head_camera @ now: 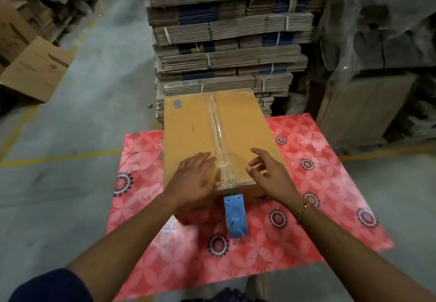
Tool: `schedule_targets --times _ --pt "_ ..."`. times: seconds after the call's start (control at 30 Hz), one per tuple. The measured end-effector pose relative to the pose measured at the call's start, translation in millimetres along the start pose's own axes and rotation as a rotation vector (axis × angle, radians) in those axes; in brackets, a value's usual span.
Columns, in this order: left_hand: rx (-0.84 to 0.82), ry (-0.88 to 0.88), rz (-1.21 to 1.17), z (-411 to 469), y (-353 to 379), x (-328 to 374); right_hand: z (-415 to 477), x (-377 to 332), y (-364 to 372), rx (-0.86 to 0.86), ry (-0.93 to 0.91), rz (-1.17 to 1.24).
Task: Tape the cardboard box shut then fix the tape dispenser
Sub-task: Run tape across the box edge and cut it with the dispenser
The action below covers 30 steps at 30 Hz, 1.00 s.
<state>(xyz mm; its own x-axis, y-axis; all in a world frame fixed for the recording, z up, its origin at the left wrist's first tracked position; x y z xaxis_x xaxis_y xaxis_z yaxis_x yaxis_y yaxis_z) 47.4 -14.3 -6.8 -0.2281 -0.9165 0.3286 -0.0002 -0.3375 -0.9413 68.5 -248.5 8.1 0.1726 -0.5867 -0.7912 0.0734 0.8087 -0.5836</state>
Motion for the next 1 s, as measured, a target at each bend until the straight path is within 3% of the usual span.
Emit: schedule_targets --times 0.13,0.4,0.7,1.0 --pt "-0.058 0.259 0.187 -7.8 26.9 2.9 -49.5 24.6 18.3 0.042 0.168 0.083" --pt "-0.044 0.545 0.332 3.6 57.8 19.4 -120.2 59.2 69.2 0.045 0.3 -0.015" --pt "-0.089 0.504 0.297 12.4 75.8 13.5 -130.5 70.3 106.2 -0.036 0.459 0.051" --pt "-0.036 0.465 0.303 13.9 80.1 11.8 -147.8 33.1 84.1 0.067 0.431 0.052"
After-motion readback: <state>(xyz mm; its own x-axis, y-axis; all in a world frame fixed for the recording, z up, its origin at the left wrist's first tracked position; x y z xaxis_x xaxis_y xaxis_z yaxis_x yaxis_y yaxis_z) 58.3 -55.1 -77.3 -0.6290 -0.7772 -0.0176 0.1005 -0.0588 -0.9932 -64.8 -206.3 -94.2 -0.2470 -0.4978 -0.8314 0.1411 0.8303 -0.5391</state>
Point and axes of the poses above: each hand's wrist, its own z-axis towards the middle knuckle, its own y-axis out of the palm, x = y × z, the point moved 5 cm from there along z, towards the middle knuckle, and after that the axes turned 13 degrees about x, right-handed, at the moved point
